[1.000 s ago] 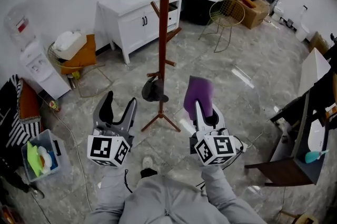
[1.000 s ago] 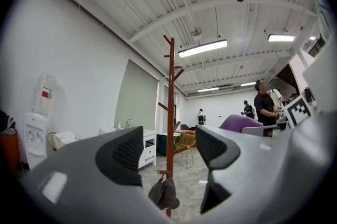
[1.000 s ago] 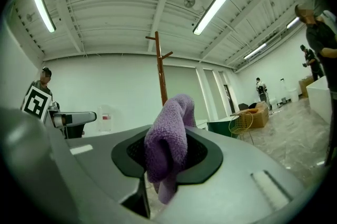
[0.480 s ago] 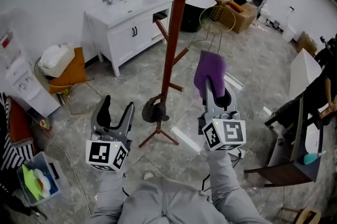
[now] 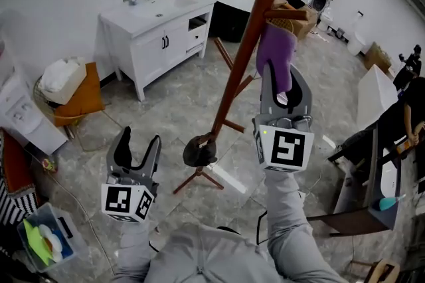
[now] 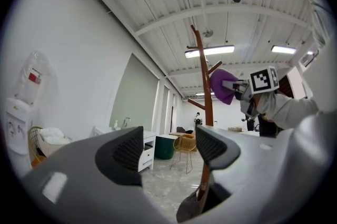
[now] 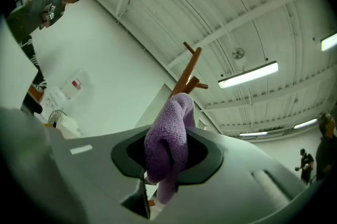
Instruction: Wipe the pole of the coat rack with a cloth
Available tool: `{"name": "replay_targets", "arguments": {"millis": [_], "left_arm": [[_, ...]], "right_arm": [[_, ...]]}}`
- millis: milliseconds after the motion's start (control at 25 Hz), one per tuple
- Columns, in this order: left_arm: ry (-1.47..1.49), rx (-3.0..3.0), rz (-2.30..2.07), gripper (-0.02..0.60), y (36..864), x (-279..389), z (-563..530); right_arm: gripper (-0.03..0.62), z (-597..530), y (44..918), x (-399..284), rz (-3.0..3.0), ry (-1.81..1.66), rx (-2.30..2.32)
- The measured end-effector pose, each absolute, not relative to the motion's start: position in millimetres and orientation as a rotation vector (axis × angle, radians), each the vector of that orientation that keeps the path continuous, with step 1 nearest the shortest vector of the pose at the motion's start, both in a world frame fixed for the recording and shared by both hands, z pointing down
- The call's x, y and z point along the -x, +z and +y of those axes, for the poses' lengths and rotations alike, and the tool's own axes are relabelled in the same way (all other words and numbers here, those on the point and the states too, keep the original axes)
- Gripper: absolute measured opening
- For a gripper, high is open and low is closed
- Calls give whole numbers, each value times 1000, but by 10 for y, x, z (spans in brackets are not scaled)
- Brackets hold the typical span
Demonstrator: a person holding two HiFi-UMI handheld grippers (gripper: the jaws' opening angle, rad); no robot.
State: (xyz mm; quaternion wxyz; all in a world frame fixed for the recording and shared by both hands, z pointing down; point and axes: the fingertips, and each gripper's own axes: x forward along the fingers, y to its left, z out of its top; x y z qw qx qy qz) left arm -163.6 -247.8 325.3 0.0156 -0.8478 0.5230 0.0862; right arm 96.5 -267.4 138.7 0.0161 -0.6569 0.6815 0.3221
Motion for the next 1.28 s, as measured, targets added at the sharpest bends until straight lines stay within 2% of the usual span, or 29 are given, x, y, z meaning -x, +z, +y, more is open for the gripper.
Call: {"name": "replay_targets", "arguments": {"millis": [400, 840, 1280], "left_arm": [[287, 2613, 1683, 337, 3309, 1759, -2633], [300, 2629, 1718, 337, 3449, 1529, -2630], [266, 2661, 1715, 337, 3524, 1255, -2606]], "right_arm": [[86, -2978, 1683, -576, 2301, 1144, 2061], [86, -3016, 2500, -608, 2544, 997, 2079], [86, -3055, 3278, -620, 2793, 998, 1993]]}}
